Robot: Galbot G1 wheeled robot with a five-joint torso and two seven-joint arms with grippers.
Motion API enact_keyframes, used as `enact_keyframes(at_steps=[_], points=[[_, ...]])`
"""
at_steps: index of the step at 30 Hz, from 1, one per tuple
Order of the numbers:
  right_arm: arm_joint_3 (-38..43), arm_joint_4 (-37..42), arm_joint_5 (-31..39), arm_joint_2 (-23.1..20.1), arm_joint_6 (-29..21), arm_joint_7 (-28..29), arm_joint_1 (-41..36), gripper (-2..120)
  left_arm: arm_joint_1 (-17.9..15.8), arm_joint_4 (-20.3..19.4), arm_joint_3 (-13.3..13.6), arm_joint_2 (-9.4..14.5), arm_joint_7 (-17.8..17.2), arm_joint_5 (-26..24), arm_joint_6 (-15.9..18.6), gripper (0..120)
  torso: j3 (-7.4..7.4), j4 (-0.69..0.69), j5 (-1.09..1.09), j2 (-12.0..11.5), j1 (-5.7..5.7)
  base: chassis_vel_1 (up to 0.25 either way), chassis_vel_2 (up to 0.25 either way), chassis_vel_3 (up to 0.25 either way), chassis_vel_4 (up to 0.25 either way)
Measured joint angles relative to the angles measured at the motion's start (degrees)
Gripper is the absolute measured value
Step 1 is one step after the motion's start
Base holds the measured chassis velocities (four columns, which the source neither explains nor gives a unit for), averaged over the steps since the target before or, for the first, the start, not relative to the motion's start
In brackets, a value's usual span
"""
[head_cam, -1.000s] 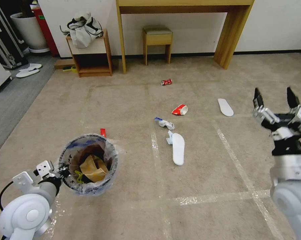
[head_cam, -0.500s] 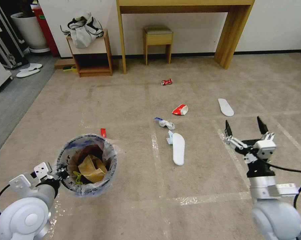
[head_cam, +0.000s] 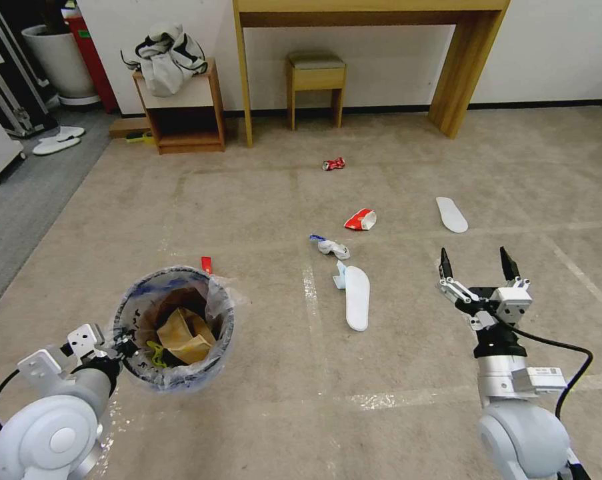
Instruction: Pick up the trash bin and place the garbage on the floor into it.
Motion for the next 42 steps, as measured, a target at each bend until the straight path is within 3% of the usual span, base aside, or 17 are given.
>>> enact_keyframes(at_steps=[10, 42], points=[[-0.08, -0.05, 0.23, -0.27, -0.33, 0.00, 0.23, 100, 0.01, 0.10, -0.42, 0.26, 0.01, -0.08, -0.02, 0, 0.00, 0.00, 0.00, 0.00, -0.01, -0.066, 0.080, 0.077, -0.074], [-0.70, -1.45, 0.37, -1.36, -0.27, -0.01, 1.55, 100, -0.12, 0.94, -0.44, 0.02, 0.82, 0.46, -0.36, 0, 0.01, -0.01, -0.01, 0.00, 0.00, -0.188, 0.183, 0.183, -0.183]])
